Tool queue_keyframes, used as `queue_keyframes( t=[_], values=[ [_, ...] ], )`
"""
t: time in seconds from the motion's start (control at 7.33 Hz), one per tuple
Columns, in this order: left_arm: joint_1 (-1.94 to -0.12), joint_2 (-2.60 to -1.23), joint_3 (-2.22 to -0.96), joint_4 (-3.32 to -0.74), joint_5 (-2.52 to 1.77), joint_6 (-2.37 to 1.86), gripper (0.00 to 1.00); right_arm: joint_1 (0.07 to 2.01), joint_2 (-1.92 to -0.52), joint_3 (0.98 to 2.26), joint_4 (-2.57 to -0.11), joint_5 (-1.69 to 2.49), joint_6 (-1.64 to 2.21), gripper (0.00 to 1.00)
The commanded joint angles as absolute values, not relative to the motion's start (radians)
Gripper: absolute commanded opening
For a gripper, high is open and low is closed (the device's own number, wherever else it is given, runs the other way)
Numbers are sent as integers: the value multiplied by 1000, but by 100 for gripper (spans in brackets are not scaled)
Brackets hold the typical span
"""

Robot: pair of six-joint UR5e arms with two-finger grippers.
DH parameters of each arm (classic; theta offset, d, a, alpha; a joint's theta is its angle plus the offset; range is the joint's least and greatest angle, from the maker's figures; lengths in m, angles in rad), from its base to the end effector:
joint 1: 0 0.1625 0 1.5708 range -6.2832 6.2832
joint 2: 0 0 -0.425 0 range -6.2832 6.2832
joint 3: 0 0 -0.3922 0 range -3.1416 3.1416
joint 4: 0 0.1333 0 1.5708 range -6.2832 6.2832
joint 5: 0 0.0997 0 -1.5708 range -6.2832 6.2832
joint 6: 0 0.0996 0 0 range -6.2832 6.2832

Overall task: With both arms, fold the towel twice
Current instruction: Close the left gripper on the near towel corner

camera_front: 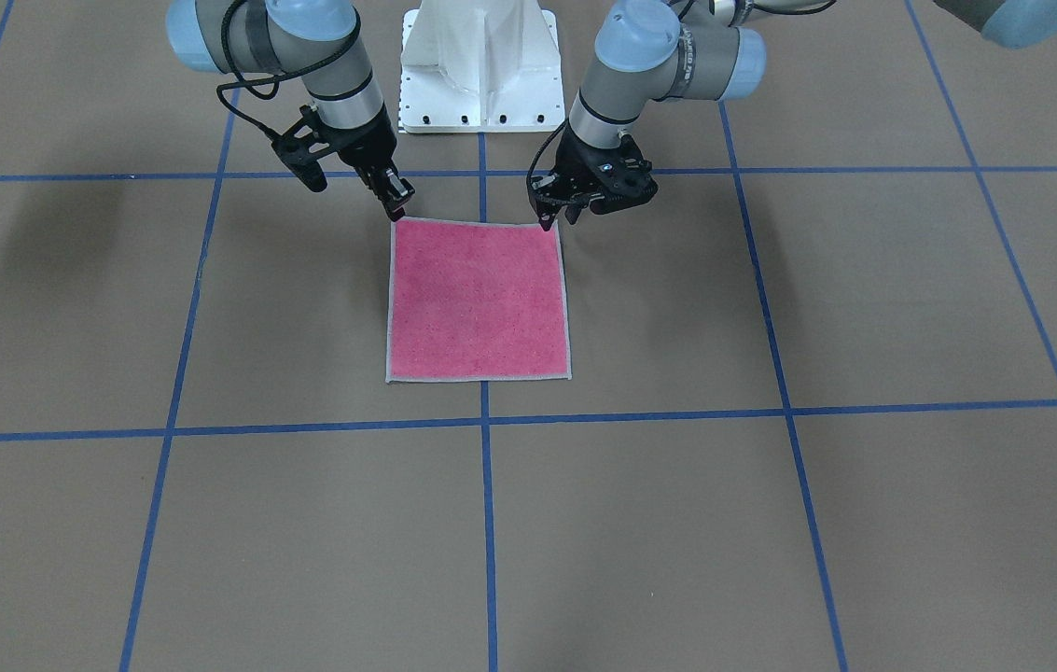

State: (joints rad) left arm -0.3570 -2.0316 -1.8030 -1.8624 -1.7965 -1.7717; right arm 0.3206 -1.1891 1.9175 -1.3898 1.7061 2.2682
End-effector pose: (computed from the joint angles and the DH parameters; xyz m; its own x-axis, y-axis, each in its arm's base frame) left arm 0.5484 -0.3230 0.2633 0.4748 -0.3847 -0.7916 0.2660 0.9201 -0.2875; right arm -0.5223 -0.2997 0.2778 0.3112 0.7738 0.5517 -0.5363 0.6222 -0.5703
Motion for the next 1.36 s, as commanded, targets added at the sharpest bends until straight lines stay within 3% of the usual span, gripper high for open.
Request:
queue_keyframes(
  t=[0.0,0.27,0.41,0.68,1.23],
  values=[
    [-356,-2033,-1798,-1862,-1796,-1770,38,321,-1190,1916,-1390,1707,2267,0],
    [-356,-2031,-1798,-1862,-1796,-1770,35,321,-1190,1916,-1388,1707,2267,0],
    [-356,-2031,-1798,-1862,-1796,-1770,28,321,-1190,1916,-1388,1707,2267,0],
    [-354,-2033,-1798,-1862,-1796,-1772,3,321,-1190,1916,-1388,1707,2267,0],
    [-356,-2031,-1819,-1862,-1798,-1776,0,319,-1186,1919,-1388,1707,2269,0]
  ],
)
